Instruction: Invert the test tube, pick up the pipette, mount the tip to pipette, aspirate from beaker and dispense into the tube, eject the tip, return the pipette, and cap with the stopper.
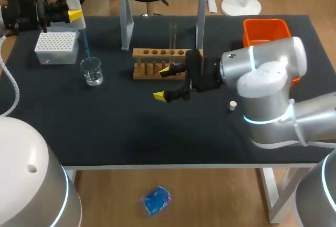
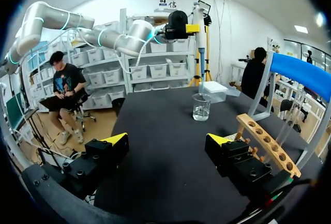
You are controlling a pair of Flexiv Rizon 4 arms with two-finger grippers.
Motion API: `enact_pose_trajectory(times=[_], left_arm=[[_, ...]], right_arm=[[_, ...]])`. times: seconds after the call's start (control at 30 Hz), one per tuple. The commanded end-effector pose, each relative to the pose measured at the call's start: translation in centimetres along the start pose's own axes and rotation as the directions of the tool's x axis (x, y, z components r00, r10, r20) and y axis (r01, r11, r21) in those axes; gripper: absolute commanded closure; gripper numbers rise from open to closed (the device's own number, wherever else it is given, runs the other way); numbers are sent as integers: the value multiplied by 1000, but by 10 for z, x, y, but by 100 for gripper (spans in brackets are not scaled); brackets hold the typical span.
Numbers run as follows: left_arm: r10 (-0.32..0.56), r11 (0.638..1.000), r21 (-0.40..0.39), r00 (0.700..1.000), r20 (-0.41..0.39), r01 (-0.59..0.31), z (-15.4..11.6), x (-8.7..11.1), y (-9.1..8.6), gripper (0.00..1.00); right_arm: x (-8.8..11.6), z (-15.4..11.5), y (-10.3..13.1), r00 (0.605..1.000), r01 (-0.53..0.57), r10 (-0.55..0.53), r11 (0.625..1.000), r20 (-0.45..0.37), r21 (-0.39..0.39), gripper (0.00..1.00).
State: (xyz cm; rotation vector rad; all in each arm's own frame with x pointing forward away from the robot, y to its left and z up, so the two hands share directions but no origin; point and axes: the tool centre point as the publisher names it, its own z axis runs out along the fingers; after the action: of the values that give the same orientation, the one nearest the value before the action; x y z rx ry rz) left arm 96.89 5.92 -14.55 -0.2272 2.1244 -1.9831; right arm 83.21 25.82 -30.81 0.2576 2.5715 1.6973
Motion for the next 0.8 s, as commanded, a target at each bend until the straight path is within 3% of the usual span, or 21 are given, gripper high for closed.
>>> enact_pose_trajectory(times=[0.03,0.5,0.8], left_arm=[[0,1000,6,1000,-10,0,-1,-1,2,100],[-4,1000,15,1000,-19,5,-3,0,1,100],[-8,1000,19,1000,-28,8,-2,1,1,100]], right_arm=[[-4,45,-2,999,22,-23,1000,32,15,0],[-20,110,0,996,79,-82,994,39,74,0],[-25,135,5,993,97,-102,991,58,91,0]])
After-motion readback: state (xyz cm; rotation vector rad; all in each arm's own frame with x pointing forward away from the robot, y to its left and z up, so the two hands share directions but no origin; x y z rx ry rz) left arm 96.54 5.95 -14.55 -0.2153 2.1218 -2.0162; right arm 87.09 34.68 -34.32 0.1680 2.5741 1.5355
